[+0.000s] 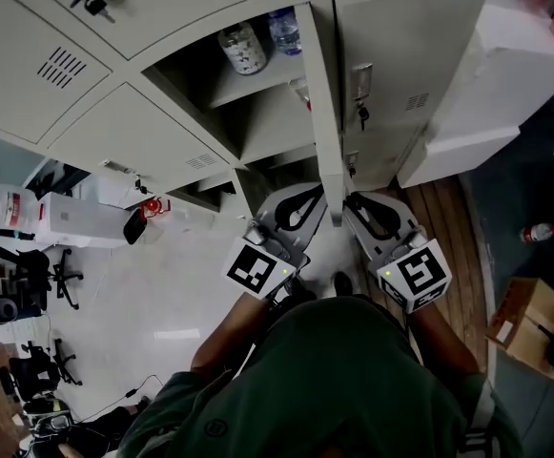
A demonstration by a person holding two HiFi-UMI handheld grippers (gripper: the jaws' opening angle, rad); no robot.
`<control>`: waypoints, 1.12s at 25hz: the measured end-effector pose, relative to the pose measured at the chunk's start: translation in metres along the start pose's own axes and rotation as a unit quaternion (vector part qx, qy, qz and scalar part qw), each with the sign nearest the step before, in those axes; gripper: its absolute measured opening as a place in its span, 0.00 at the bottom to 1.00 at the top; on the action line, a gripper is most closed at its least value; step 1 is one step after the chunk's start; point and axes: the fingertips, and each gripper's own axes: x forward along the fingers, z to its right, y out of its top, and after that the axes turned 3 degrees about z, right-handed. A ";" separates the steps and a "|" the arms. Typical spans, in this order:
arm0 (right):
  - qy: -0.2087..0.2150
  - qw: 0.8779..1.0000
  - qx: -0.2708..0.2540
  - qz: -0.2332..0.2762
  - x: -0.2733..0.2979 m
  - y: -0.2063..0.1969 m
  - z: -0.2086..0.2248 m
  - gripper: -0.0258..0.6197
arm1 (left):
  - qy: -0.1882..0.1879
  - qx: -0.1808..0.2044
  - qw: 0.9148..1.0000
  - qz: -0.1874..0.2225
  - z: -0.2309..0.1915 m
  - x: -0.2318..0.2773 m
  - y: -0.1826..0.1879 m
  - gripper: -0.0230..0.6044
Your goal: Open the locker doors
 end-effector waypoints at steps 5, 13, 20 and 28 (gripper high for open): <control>-0.032 0.999 0.011 0.012 -0.022 0.005 0.026 0.13 | -0.022 0.007 1.000 -0.002 0.017 0.026 0.000 0.02; -0.046 0.997 0.021 0.054 -0.055 0.030 0.045 0.13 | -0.049 0.003 0.999 -0.018 0.037 0.056 -0.001 0.02; -0.017 0.994 0.004 0.104 -0.069 0.077 0.024 0.08 | -0.040 0.034 0.999 0.007 0.025 0.043 0.036 0.02; 0.103 0.991 -0.010 0.086 -0.026 0.079 -0.033 0.08 | 0.074 0.070 0.995 0.005 -0.024 -0.045 0.067 0.02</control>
